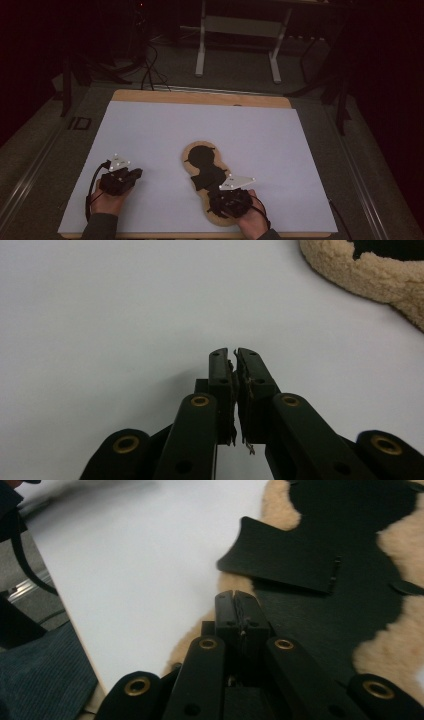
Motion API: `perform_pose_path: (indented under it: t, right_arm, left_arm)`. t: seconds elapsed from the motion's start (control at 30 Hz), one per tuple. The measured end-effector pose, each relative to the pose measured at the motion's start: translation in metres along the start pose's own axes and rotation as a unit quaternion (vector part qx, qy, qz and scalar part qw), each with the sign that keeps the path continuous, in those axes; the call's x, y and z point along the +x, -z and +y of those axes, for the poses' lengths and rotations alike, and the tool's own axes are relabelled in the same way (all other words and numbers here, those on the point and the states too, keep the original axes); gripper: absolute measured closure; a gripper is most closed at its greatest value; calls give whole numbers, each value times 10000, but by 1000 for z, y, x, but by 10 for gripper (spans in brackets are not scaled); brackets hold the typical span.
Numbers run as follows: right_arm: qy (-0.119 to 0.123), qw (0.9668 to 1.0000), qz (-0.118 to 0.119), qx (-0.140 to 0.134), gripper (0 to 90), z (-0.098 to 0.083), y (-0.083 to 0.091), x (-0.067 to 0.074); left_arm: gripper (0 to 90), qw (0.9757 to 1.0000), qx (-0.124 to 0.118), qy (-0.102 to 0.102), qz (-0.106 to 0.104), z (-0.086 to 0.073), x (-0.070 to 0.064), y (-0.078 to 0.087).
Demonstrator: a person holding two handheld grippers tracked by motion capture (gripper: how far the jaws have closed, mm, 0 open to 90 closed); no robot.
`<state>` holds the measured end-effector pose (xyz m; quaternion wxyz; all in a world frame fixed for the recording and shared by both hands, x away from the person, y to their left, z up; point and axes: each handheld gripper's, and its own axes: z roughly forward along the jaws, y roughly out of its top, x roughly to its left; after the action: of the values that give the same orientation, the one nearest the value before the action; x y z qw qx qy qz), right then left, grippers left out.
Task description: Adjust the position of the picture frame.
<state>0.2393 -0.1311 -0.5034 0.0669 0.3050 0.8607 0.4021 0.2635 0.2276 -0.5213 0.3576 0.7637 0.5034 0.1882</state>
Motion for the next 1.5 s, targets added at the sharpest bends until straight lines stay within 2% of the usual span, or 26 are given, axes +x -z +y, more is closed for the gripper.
perform_pose_path:
  t: [0.33,0.47,0.53,0.8,1.03,1.5]
  right_arm:
    - [249,9994,153,159,898,2,-11,17]
    - [278,9993,162,197,898,1,-14,19]
    - [343,9989,85,309,897,1,-21,23]
    - [401,9983,-3,418,897,1,-26,24]
    - [589,9968,-102,530,899,2,-31,28]
    - [613,9959,-95,664,900,2,-28,26]
  left_arm:
    - [861,10000,6,10,-5,0,0,0]
    - [861,10000,2,15,-1,0,0,0]
    - [861,10000,9,18,-6,0,0,0]
    - [861,10000,7,25,2,0,1,-1]
    - [860,10000,8,43,-11,0,1,0]
    - [857,10000,-25,62,-13,-1,2,1]
